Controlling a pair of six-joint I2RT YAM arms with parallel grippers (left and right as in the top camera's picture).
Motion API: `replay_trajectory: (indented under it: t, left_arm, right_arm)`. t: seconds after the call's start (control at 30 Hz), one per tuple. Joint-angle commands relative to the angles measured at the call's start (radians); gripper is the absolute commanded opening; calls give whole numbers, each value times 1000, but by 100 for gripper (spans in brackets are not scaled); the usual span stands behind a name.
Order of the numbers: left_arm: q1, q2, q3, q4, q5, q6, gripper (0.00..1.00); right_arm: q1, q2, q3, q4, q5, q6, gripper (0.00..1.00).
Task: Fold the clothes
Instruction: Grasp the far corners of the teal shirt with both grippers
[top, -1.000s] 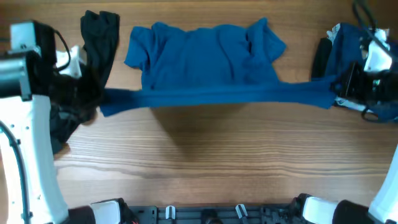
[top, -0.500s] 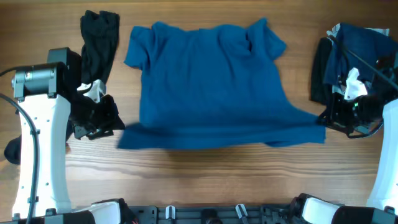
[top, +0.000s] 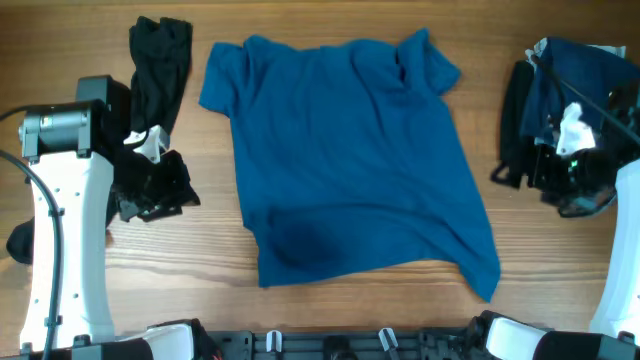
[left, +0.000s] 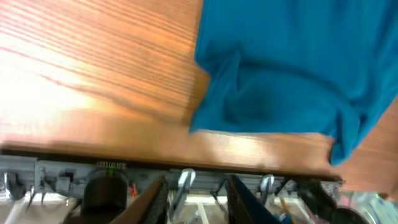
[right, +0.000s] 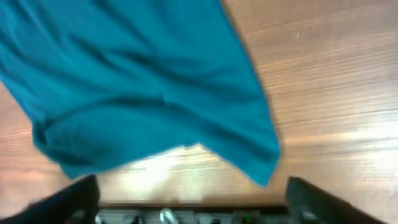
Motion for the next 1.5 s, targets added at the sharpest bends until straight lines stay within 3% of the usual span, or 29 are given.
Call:
replay_trajectory:
  t: [0.0, 0.13, 0.3, 0.47, 0.6, 0.73, 0.83, 1.03, 1.2, 1.47]
  left_arm:
    - [-4, -2, -1, 191, -2, 20, 36]
    - [-87, 27, -1, 610, -1, 73, 39]
    - [-203, 167, -1, 844, -2, 98, 47]
    - [-225, 336, -1, 846, -2, 98, 48]
    - [-225, 361, -1, 864, -100, 98, 48]
    - [-226, 362, -1, 848, -137, 98, 48]
    - [-236, 360, -1, 788, -133, 90, 40]
    - [-271, 360, -1, 695, -134, 90, 41]
    - [-271, 360, -1, 685, -134, 90, 44]
    - [-271, 316, -1, 681, -259, 37, 53]
  right_arm:
    - [-6, -9, -10, 142, -131, 3, 100]
    - [6, 8, -51, 264, -246, 1, 100]
    - [42, 42, -102, 439, -262, 5, 100]
    - [98, 172, -141, 707, -246, 63, 100]
    - [144, 297, -141, 866, -246, 81, 96]
    - [204, 450, -141, 1084, -241, 130, 81]
    - [235, 527, -141, 1191, -210, 180, 65]
    - [271, 613, -140, 1253, 132, 272, 73]
    - [272, 653, -140, 1339, 159, 291, 72]
    - [306, 777, -140, 1498, 148, 359, 60]
